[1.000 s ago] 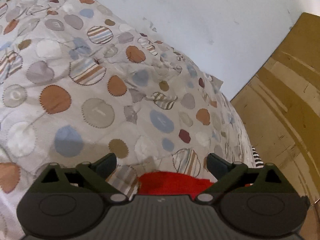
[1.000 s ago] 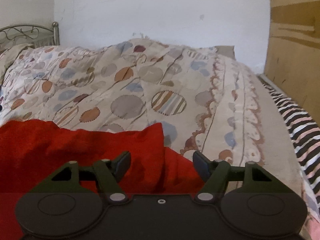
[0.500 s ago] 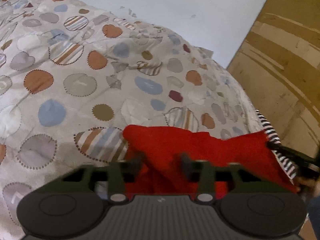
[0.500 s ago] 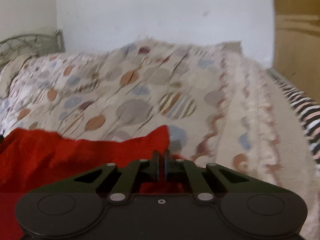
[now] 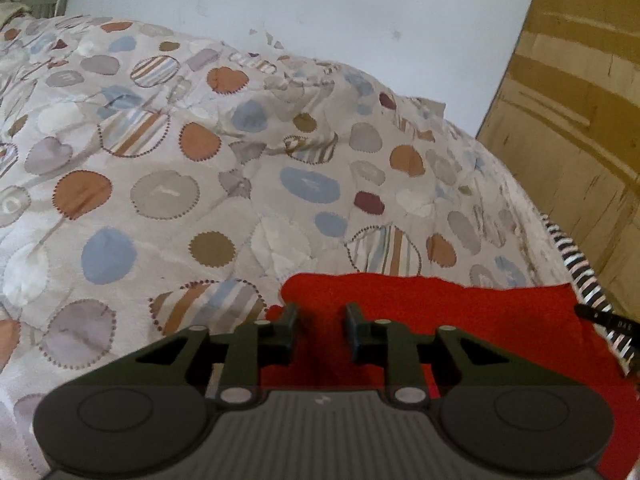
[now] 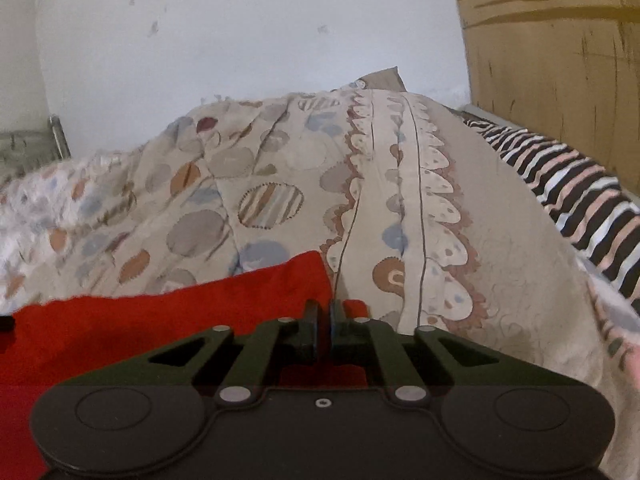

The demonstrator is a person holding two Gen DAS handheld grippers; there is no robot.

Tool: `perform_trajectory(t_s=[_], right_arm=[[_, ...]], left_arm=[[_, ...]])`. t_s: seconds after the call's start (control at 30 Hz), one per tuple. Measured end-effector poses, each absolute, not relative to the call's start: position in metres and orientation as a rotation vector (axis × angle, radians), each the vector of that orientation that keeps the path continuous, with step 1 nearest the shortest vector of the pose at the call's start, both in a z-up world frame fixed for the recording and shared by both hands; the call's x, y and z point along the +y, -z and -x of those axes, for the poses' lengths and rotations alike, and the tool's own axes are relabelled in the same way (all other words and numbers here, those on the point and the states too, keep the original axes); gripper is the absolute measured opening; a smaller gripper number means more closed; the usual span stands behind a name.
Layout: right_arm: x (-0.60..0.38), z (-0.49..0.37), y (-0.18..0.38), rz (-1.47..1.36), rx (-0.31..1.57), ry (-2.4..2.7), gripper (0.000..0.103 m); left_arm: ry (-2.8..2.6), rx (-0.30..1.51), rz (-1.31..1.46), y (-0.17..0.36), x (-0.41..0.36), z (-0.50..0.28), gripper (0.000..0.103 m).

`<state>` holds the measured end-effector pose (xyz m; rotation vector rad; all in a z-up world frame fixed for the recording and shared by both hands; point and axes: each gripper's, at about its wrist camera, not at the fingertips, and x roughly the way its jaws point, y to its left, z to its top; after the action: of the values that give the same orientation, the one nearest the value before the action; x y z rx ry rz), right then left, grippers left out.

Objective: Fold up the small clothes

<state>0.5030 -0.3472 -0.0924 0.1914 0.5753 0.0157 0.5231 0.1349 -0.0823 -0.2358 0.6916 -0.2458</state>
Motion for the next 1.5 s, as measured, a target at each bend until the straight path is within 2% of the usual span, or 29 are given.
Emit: perform_trajectory(t_s=[0.07, 0.1, 0.13, 0.2, 0.3, 0.33, 0.37, 0.4, 0.43, 0.5, 0.53, 0.67, 0.9, 1.03, 1.1, 1.17, 1.33, 1.5], right_arm=[[-0.344, -0.495, 0.087, -0.173, 0.559, -0.006, 0.025], [-0.342, -0.49, 0.084, -0.155, 0.551, -0.002, 0.034], [-0.34, -0.485, 0.082, -0.142, 0.544, -0.002, 0.045], [-0.336, -0.471, 0.076, -0.115, 0.531, -0.015, 0.061], [-0.325, -0.446, 0.076, -0.071, 0.535, -0.044, 0.072], [-0.322, -0.439, 0.078, -0.055, 0.539, -0.045, 0.076], [-0.317, -0.431, 0.081, -0.037, 0.543, -0.044, 0.078], [-0.313, -0.425, 0.083, -0.019, 0.546, -0.046, 0.082], [-0.309, -0.419, 0.086, -0.005, 0.548, -0.046, 0.085], [-0.305, -0.41, 0.09, 0.018, 0.545, -0.028, 0.091], [-0.305, -0.407, 0.091, 0.019, 0.546, -0.015, 0.095], [-0.309, -0.4, 0.094, -0.021, 0.553, 0.064, 0.102], [-0.311, -0.391, 0.102, -0.016, 0.547, 0.116, 0.102], [-0.295, -0.39, 0.089, 0.089, 0.493, 0.165, 0.102], [-0.285, -0.391, 0.084, 0.16, 0.455, 0.157, 0.102], [-0.278, -0.397, 0.085, 0.194, 0.447, 0.133, 0.102], [-0.282, -0.418, 0.108, 0.189, 0.548, 0.16, 0.102], [-0.308, -0.417, 0.121, 0.015, 0.564, 0.131, 0.102]], left_arm=[[0.266, 0.698, 0.255, 0.079, 0.141, -0.517, 0.055], [0.272, 0.709, 0.265, 0.078, 0.143, -0.513, 0.06], [0.281, 0.715, 0.275, 0.077, 0.145, -0.509, 0.063], [0.314, 0.721, 0.279, 0.078, 0.146, -0.497, 0.063], [0.333, 0.751, 0.266, 0.085, 0.146, -0.483, 0.062], [0.341, 0.762, 0.262, 0.087, 0.146, -0.479, 0.058], [0.345, 0.766, 0.255, 0.09, 0.145, -0.476, 0.042], [0.342, 0.768, 0.247, 0.091, 0.144, -0.474, 0.031], [0.332, 0.774, 0.246, 0.092, 0.143, -0.472, 0.014], [0.288, 0.769, 0.256, 0.09, 0.142, -0.469, 0.008], [0.263, 0.75, 0.247, 0.086, 0.14, -0.467, 0.001], [0.174, 0.715, 0.182, 0.087, 0.133, -0.461, 0.0], [0.13, 0.719, 0.204, 0.1, 0.134, -0.458, 0.001], [0.101, 0.705, 0.231, 0.094, 0.132, -0.449, 0.018], [0.083, 0.679, 0.226, 0.09, 0.129, -0.442, 0.032], [0.06, 0.666, 0.206, 0.09, 0.124, -0.437, 0.062], [0.023, 0.701, 0.134, 0.106, 0.116, -0.437, 0.068], [0.013, 0.702, 0.195, 0.118, 0.126, -0.439, 0.076]])
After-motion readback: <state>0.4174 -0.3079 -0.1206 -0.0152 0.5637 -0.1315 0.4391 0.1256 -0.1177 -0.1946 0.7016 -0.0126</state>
